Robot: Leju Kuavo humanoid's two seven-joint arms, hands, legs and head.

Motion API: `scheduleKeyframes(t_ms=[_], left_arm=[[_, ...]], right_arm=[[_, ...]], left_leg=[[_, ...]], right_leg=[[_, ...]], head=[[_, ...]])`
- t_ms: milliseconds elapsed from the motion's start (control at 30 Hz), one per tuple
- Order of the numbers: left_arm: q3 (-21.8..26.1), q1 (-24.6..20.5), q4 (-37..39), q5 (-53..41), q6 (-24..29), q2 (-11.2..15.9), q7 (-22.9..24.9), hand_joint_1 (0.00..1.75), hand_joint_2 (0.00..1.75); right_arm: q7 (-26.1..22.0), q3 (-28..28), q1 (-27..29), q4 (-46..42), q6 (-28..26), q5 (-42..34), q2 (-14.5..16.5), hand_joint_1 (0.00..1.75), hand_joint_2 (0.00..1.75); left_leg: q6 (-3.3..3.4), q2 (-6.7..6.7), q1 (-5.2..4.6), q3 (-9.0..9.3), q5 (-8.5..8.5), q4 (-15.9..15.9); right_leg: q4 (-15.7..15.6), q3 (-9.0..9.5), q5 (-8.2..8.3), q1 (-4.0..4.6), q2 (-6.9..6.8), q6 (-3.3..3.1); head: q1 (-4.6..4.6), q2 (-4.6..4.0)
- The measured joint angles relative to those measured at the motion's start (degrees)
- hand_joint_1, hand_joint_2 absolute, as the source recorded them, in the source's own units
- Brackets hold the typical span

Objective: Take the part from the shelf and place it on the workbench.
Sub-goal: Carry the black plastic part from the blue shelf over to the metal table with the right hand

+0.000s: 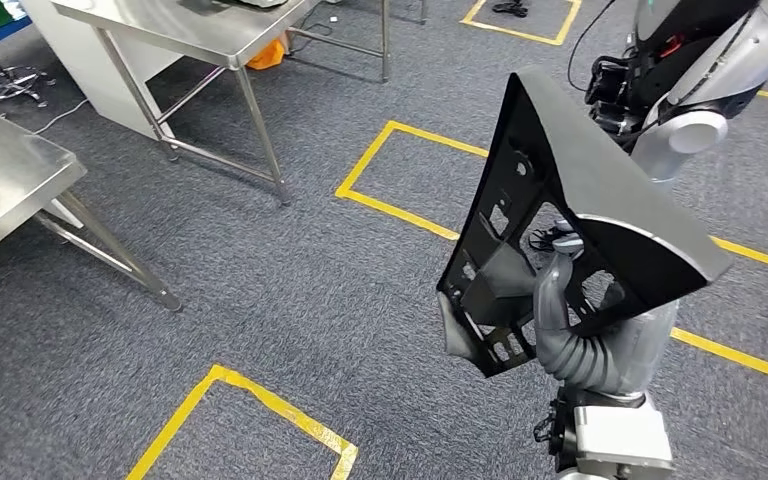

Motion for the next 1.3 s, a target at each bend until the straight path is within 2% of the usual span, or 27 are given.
scheduleKeyframes(t_ms=[67, 133, 167, 200, 233, 300, 367, 400, 467, 533, 567, 633, 667, 700, 733, 767, 800, 833, 900, 1000, 1067, 1133, 1167, 1200, 1233, 1267, 1300], left_arm=[[0.0, -0.1, 0.0, 0.0, 0.0, 0.0, 0.0, 0.0, 1.75], [0.0, -0.1, 0.0, 0.0, 0.0, 0.0, 0.0, 0.0, 1.75], [0.0, 0.0, 0.0, 0.0, 0.0, 0.0, 0.0, 0.0, 1.75], [0.0, 0.0, 0.0, 0.0, 0.0, 0.0, 0.0, 0.0, 1.75], [0.0, 0.1, 0.0, 0.0, 0.0, 0.0, 0.0, 0.0, 1.75], [0.0, 0.1, 0.0, 0.0, 0.0, 0.0, 0.0, 0.0, 1.75], [0.0, 0.0, 0.0, 0.0, 0.0, 0.0, 0.0, 0.0, 1.75], [0.0, 0.1, 0.0, 0.0, 0.0, 0.0, 0.0, 0.0, 1.75], [0.0, 0.1, 0.0, 0.0, 0.0, 0.0, 0.0, 0.0, 1.75], [0.0, 0.0, 0.0, 0.0, 0.1, 0.0, 0.0, 0.0, 1.75], [0.0, 0.0, 0.0, 0.0, 0.1, 0.0, 0.0, 0.0, 1.75], [0.0, -0.1, 0.0, 0.0, 0.1, 0.0, 0.0, 0.0, 1.75], [0.0, -0.1, 0.0, 0.0, 0.1, 0.0, 0.0, 0.0, 1.75], [0.0, -0.1, 0.0, 0.0, 0.0, 0.0, 0.0, 0.0, 1.75], [0.0, -0.1, 0.0, 0.0, 0.0, 0.0, 0.0, 0.0, 1.75], [0.0, -0.1, 0.0, 0.0, 0.0, 0.0, 0.0, 0.0, 1.75], [0.0, -0.1, 0.0, 0.0, 0.0, 0.0, 0.0, 0.0, 1.75], [0.0, -0.1, 0.0, 0.0, 0.0, 0.0, 0.0, 0.0, 1.75], [0.0, -0.1, 0.0, 0.0, 0.0, 0.0, 0.0, 0.0, 1.75], [0.0, 0.0, 0.0, 0.0, 0.1, 0.0, 0.0, 0.0, 1.75], [0.0, 0.0, 0.0, -0.1, 0.1, 0.0, 0.0, 0.0, 1.75], [0.0, 0.0, 0.0, -0.1, 0.1, 0.0, 0.0, 0.0, 1.75], [0.0, 0.0, 0.0, -0.1, 0.1, 0.0, 0.0, 0.0, 1.75], [0.0, 0.0, 0.0, 0.0, 0.1, 0.0, 0.0, 0.0, 1.75], [0.0, 0.1, 0.0, 0.0, 0.1, 0.0, 0.0, 0.0, 1.75], [0.0, 0.1, 0.0, 0.0, 0.1, 0.0, 0.0, 0.0, 1.75], [0.0, 0.1, 0.0, 0.0, 0.1, 0.0, 0.0, 0.0, 1.75]], right_arm=[[0.0, 0.0, 0.0, 0.0, 0.0, 0.0, 0.0, 1.75, 1.75], [0.0, 0.0, 0.0, 0.0, 0.0, 0.0, 0.0, 1.75, 1.75], [0.0, 0.0, 0.0, 0.0, 0.0, 0.0, 0.0, 1.75, 1.75], [0.0, 0.0, 0.0, 0.0, 0.0, 0.0, 0.0, 1.75, 1.75], [0.0, 0.0, 0.0, 0.0, 0.0, 0.0, 0.0, 1.75, 1.75], [0.0, 0.0, 0.0, 0.0, 0.0, 0.0, 0.0, 1.75, 1.75], [0.0, 0.0, 0.0, 0.0, 0.0, 0.0, 0.0, 1.75, 1.75], [0.0, 0.0, 0.0, 0.0, 0.0, 0.0, 0.0, 1.75, 1.75], [0.0, 0.0, 0.0, 0.0, 0.0, 0.0, 0.0, 1.75, 1.75], [0.0, 0.0, 0.0, 0.0, 0.0, -0.1, 0.0, 1.75, 1.75], [0.0, 0.0, 0.0, 0.0, 0.0, -0.1, 0.0, 1.75, 1.75], [0.0, 0.0, 0.1, 0.0, 0.0, -0.3, 0.0, 1.75, 1.75], [0.0, 0.0, 0.1, 0.0, 0.0, -0.3, 0.0, 1.75, 1.75], [0.0, 0.0, 0.1, 0.0, 0.0, -0.3, 0.0, 1.75, 1.75], [0.0, 0.0, 0.1, 0.0, 0.0, -0.3, 0.0, 1.75, 1.75], [0.0, 0.0, 0.1, 0.0, 0.0, -0.4, 0.0, 1.75, 1.75], [0.0, 0.0, 0.1, 0.0, 0.0, -0.4, 0.0, 1.75, 1.75], [0.1, 0.0, 0.0, 0.0, 0.0, -0.4, 0.0, 1.75, 1.75], [0.1, 0.0, 0.0, 0.0, 0.0, -0.5, 0.0, 1.75, 1.75], [0.2, 0.0, -0.2, 0.0, 0.0, -0.6, 0.0, 1.75, 1.75], [0.2, 0.0, -0.4, 0.0, 0.0, -0.6, 0.0, 1.75, 1.75], [0.3, 0.0, -0.4, 0.0, 0.0, -0.5, 0.0, 1.75, 1.75], [0.4, 0.0, -0.4, 0.0, 0.0, -0.5, 0.0, 1.75, 1.75], [0.5, 0.0, -0.3, 0.0, 0.0, -0.5, 0.0, 1.75, 1.75], [0.5, 0.0, -0.3, 0.0, 0.0, -0.5, 0.0, 1.75, 1.75], [0.5, 0.0, -0.4, 0.0, 0.0, -0.5, 0.0, 1.75, 1.75], [0.5, 0.0, -0.4, 0.0, 0.0, -0.5, 0.0, 1.75, 1.75]], left_leg=[[-0.67, 2.05, -0.05, -1.68, -2.45, 4.0], [-1.26, 4.11, 0.17, -5.24, -5.89, 11.4], [-1.44, 4.48, 0.34, -6.69, -6.81, 14.3], [-1.52, 4.66, 0.49, -7.32, -6.75, 15.4], [-1.52, 4.83, 0.58, -6.73, -5.57, 14.2], [-1.23, 6.21, 0.57, -2.93, -1.71, 6.4], [-0.68, 7.9, 0.13, -0.04, 0.45, 0.2], [-0.41, 8.29, -0.12, 0.27, 0.51, -0.7], [0.13, 7.45, -0.33, 0.25, 0.61, -1.0], [0.82, 6.66, -0.1, 0.69, 0.93, -1.7], [1.17, 6.24, 0.08, 0.92, 1.11, -2.0], [1.6, 5.43, 0.12, 1.01, 1.16, -2.1], [1.67, 4.93, 0.1, 1.0, 1.12, -2.0], [1.7, 4.37, 0.1, 1.0, 1.05, -1.9], [1.67, 3.74, 0.13, 1.02, 0.96, -1.8], [1.57, 3.09, 0.19, 1.05, 0.83, -1.5], [1.39, 2.45, 0.28, 1.06, 0.64, -1.2], [1.1, 1.86, 0.27, 0.96, 0.4, -0.8], [0.5, 0.91, 0.28, 0.58, 0.1, -0.2], [-0.37, 0.28, 0.49, 0.31, 0.03, -0.1], [-1.0, 1.84, 0.45, -0.8, -1.74, 2.6], [-1.53, 3.96, 0.5, -4.08, -5.25, 9.5], [-1.69, 4.42, 0.6, -5.9, -6.62, 13.1], [-1.76, 4.63, 0.68, -7.1, -7.1, 15.4], [-1.75, 4.78, 0.73, -7.27, -6.47, 15.5], [-1.68, 5.0, 0.75, -6.27, -4.83, 13.3], [-1.53, 5.6, 0.73, -4.32, -2.61, 9.3]], right_leg=[[-0.4, 0.28, 0.14, -0.16, -1.37, -0.55], [-0.5, 0.35, 0.01, -0.01, -2.71, -0.82], [-0.5, 0.38, -0.07, 0.05, -3.36, -0.87], [-0.4, 0.44, -0.16, 0.08, -3.97, -0.88], [-0.4, 0.55, -0.26, 0.09, -4.54, -0.82], [-0.4, 0.98, -0.54, 0.1, -5.54, -0.57], [-0.4, 1.32, -0.85, 0.25, -6.28, -0.14], [-0.4, 1.42, -0.95, 0.29, -6.58, 0.1], [-0.6, 1.72, -1.11, 0.24, -7.09, 0.71], [0.6, 1.63, -2.26, 0.04, -5.92, 1.26], [2.8, 0.75, -3.64, -0.04, -4.79, 1.42], [10.0, -2.77, -7.14, -0.11, -2.8, 1.56], [13.5, -4.64, -8.3, -0.11, -2.46, 1.65], [15.3, -5.77, -8.34, -0.12, -2.33, 1.75], [15.0, -5.9, -7.24, -0.17, -2.25, 1.79], [12.5, -4.97, -5.17, -0.24, -2.07, 1.79], [8.5, -3.36, -2.87, -0.35, -1.57, 1.77], [4.8, -1.81, -1.34, -0.37, -0.81, 1.74], [0.9, -0.21, -0.3, -0.35, 0.18, 1.45], [0.4, -0.06, -0.25, -0.15, -0.72, 0.49], [0.0, 0.15, -0.04, -0.33, -1.76, -0.15], [-0.1, 0.23, -0.1, -0.28, -2.9, -0.49], [-0.1, 0.24, -0.17, -0.22, -3.48, -0.56], [-0.1, 0.29, -0.26, -0.19, -4.04, -0.59], [-0.1, 0.38, -0.36, -0.17, -4.57, -0.56], [-0.1, 0.55, -0.48, -0.19, -5.06, -0.48], [-0.1, 0.8, -0.65, -0.19, -5.53, -0.35]], head=[[-0.38, 0.0], [-0.66, 0.0], [-0.65, 0.0], [-0.66, 0.0], [-0.66, 0.0], [-0.67, 0.0], [-0.62, 0.0], [-0.59, 0.0], [-0.57, 0.0], [-0.48, 0.0], [-0.36, 0.0], [0.03, 0.0], [0.18, 0.0], [0.28, 0.0], [0.33, 0.0], [0.38, 0.0], [0.45, 0.0], [0.52, 0.0], [0.58, 0.0], [0.54, 0.0], [0.14, 0.0], [-0.32, 0.0], [-0.36, 0.0], [-0.36, 0.0], [-0.37, 0.0], [-0.38, 0.0], [-0.38, 0.0]])
